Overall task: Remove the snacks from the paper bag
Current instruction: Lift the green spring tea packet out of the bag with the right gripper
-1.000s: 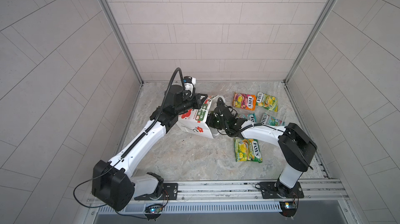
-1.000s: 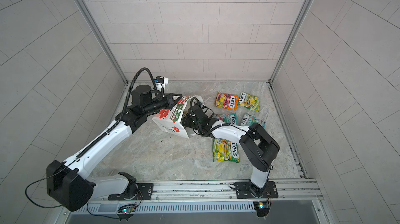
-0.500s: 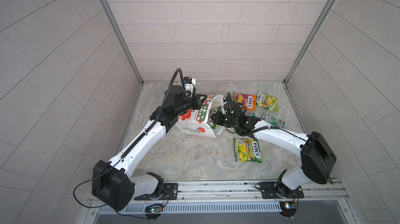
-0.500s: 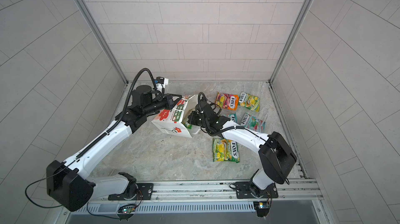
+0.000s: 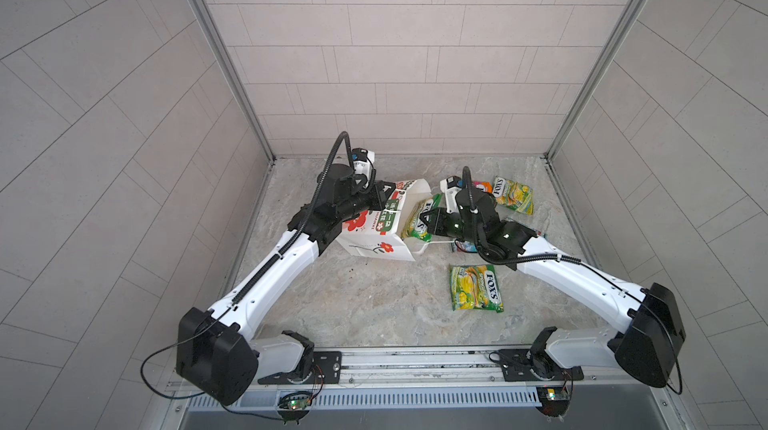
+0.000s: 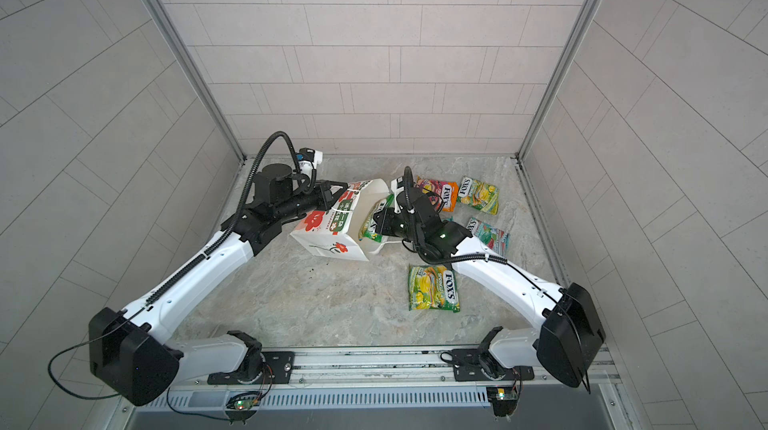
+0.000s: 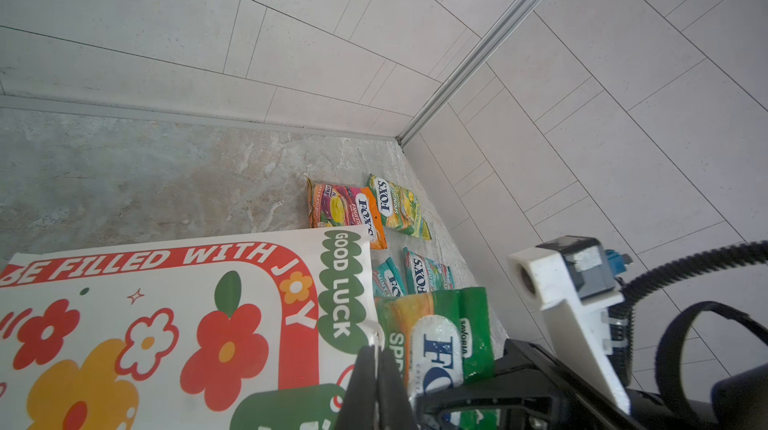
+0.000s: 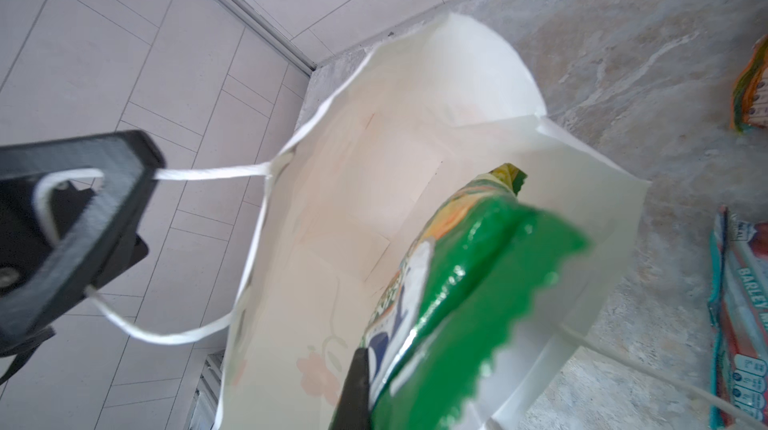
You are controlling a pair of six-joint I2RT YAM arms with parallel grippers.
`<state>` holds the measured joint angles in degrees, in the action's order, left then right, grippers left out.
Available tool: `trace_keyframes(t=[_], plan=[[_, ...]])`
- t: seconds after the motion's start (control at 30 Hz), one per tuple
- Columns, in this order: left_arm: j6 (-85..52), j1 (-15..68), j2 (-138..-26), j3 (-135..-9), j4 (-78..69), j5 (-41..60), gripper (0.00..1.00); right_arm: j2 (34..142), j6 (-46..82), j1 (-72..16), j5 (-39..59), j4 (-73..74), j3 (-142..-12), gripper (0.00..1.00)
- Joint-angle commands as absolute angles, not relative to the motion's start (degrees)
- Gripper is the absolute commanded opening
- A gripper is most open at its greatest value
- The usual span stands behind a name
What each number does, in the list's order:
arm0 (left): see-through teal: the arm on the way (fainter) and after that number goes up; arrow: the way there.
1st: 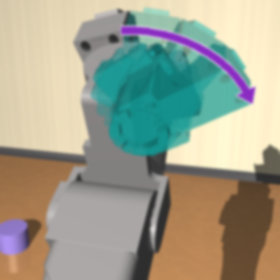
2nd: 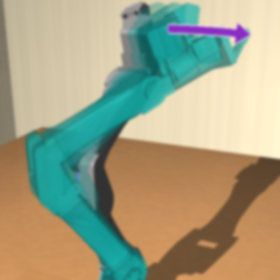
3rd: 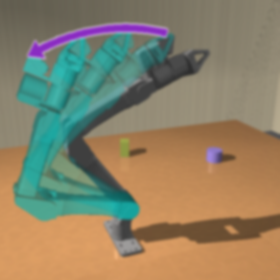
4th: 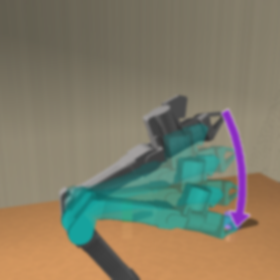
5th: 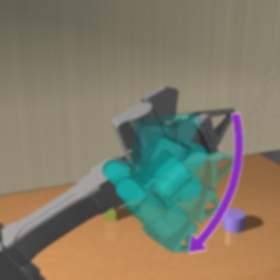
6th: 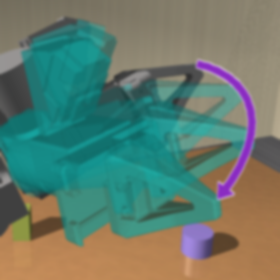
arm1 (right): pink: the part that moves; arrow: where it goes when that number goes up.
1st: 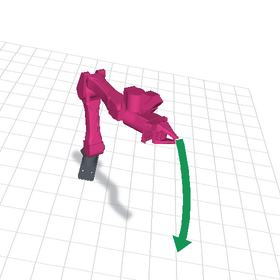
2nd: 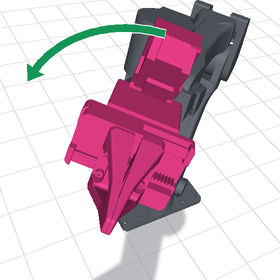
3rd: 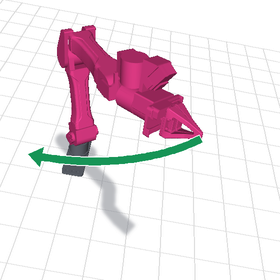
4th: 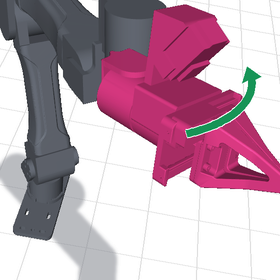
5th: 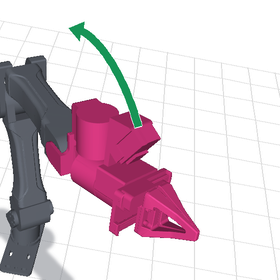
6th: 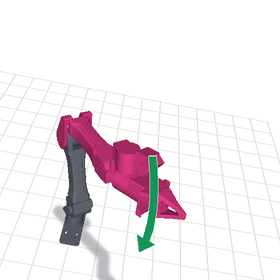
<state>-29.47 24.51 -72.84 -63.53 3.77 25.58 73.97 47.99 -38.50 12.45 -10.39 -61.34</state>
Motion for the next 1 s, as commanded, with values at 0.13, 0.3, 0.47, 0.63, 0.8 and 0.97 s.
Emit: trace_keyframes(t=[0.13,0.3,0.47,0.63,0.8,0.97], plan=[[-27.85,24.52,-71.45,-65.57,4.34,24.19,0.00,64.23,41.94,-37.41,12.94,-19.81,-67.46,0.00],[-27.52,24.53,-71.26,-65.66,4.60,23.91,0.00,58.88,39.20,-35.02,10.71,-27.39,-69.45,0.00],[-27.01,24.52,-70.82,-65.72,5.00,23.09,0.00,54.81,37.30,-30.74,9.50,-33.79,-70.75,0.00],[-26.46,24.55,-70.40,-65.62,5.27,22.36,0.00,51.91,33.81,-26.09,4.69,-42.03,-72.27,0.00],[-26.32,24.52,-70.08,-65.64,5.27,22.24,0.00,51.07,30.76,-19.87,3.50,-49.83,-72.69,0.00],[-26.28,24.43,-70.05,-65.61,5.33,22.25,0.00,50.97,28.74,-16.29,6.48,-53.72,-70.58,0.00]])
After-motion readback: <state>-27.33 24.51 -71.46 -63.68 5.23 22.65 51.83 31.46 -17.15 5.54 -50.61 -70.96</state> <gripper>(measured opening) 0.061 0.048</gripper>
